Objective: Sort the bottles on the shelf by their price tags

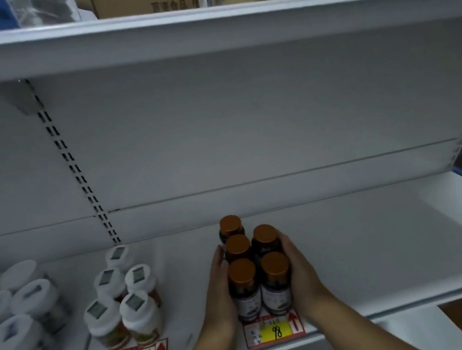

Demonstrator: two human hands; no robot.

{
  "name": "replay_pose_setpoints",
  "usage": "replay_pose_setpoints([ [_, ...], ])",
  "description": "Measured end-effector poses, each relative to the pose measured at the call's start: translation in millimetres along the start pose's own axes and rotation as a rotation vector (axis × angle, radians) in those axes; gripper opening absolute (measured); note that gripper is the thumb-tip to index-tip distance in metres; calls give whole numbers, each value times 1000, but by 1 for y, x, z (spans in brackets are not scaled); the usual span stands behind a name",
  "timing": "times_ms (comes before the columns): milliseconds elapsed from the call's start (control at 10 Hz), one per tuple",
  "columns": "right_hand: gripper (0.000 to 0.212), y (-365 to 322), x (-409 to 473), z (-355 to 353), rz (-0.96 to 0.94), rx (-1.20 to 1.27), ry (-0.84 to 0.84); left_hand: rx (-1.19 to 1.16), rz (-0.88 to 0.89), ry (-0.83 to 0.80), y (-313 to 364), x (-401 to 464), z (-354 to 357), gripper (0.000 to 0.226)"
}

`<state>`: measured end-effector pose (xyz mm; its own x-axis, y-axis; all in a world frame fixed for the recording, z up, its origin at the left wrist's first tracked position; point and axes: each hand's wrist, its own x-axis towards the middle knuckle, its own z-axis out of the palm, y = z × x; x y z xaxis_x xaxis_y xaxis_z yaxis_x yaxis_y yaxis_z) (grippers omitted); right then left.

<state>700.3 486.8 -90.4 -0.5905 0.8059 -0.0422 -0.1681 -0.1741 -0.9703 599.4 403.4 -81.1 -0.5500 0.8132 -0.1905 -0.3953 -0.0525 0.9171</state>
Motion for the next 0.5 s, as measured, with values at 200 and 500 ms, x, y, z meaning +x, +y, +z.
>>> replay_pose_setpoints([
  [200,53,-3,4,0,30,44,-58,-77,-70,29,-3,-2,5,55],
  [500,50,-11,6,-15,76,32,-140,-20,-62,-51,0,-2,1,44],
])
